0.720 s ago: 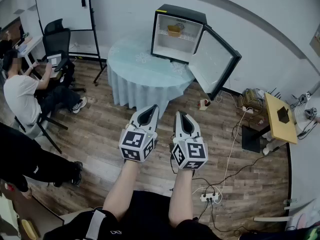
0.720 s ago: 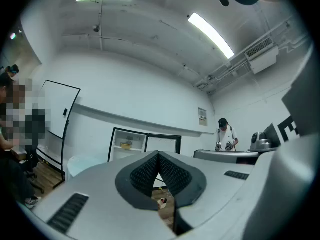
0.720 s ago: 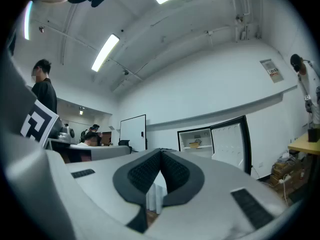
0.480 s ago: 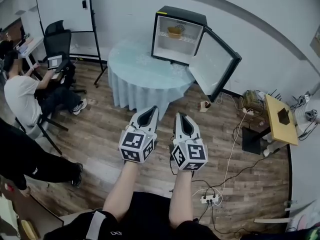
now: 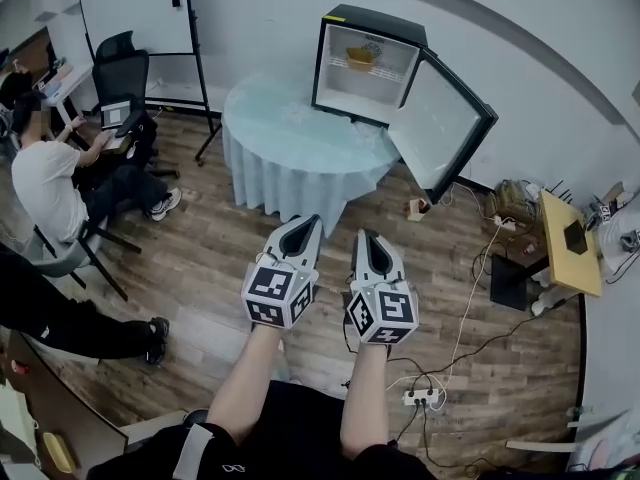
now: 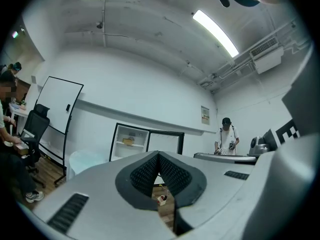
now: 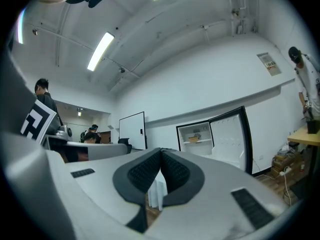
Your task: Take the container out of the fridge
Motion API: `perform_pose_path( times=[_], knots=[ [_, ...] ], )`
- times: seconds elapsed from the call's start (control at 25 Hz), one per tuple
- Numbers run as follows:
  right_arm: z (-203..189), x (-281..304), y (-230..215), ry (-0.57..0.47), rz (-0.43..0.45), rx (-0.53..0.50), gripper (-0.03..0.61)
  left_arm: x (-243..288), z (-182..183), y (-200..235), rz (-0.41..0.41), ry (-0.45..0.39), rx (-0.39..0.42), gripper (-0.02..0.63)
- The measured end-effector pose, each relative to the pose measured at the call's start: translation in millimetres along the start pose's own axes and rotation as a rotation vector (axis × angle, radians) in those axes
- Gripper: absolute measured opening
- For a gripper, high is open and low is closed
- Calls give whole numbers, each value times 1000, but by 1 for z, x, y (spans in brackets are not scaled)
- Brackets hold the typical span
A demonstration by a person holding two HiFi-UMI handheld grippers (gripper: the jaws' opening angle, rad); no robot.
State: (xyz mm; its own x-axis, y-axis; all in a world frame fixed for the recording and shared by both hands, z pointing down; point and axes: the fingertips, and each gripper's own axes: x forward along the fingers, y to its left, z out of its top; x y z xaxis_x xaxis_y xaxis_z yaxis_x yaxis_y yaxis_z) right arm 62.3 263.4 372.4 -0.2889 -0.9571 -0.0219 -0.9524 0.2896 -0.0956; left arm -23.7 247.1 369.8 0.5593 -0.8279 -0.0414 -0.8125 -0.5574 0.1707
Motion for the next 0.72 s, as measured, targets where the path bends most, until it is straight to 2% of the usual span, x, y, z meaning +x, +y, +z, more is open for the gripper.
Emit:
perform_pose_path(
  times=[0.4,0.72],
  knots=[
    [-21,50,-9,45,3,0,6,43,-19,31,-7,26,-38,3],
    [-23,127,-18,56,10,-13,6,100,-16,87,2,22,-74,3]
  ],
)
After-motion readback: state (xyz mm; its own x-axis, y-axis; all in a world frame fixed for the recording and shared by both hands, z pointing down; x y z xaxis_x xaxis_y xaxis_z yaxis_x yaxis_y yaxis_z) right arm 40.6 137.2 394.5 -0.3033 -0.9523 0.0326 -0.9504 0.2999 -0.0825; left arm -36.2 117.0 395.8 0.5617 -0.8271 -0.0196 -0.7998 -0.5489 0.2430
